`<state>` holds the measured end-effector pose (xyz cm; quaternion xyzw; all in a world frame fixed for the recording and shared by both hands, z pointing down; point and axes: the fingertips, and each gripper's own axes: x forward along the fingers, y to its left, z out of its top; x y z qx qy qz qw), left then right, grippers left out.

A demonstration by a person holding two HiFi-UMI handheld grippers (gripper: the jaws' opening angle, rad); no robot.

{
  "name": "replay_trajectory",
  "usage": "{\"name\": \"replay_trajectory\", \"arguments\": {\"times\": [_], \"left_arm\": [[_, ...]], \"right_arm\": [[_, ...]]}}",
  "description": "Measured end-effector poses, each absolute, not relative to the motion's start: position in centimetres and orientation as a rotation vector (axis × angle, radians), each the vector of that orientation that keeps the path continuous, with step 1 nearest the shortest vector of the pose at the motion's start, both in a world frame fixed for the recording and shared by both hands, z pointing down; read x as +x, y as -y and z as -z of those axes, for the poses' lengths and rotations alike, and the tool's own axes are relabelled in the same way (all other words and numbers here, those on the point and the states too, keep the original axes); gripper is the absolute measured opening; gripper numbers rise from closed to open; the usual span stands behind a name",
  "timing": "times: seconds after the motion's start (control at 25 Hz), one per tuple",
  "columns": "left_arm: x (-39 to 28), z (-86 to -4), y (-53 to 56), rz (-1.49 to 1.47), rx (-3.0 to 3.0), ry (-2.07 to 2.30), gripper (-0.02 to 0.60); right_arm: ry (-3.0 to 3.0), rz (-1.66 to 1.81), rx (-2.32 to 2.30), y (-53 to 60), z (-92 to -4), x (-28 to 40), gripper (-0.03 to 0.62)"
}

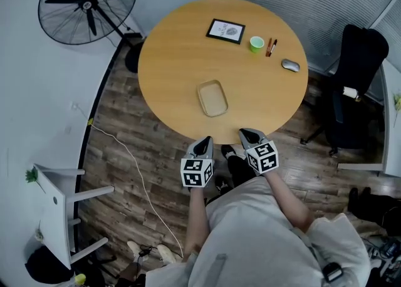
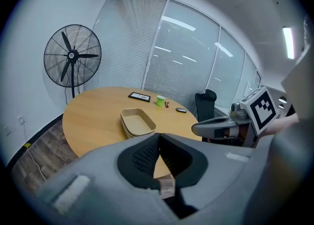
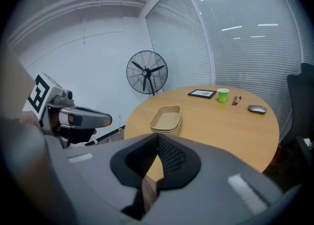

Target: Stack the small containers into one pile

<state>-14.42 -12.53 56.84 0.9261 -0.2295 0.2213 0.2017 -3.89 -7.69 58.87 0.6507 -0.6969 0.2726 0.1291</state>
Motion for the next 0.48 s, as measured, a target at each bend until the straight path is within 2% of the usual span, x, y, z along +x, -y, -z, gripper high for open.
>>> {"name": "replay_trajectory", "arguments": {"times": [0.48], "left_arm": [[-17.5, -55.6, 10.0, -0.539, 2.627, 0.661, 0.003]], "right_arm": [[2.005, -0.783, 1.999, 3.5, -58.6, -5.7, -0.003]]}}
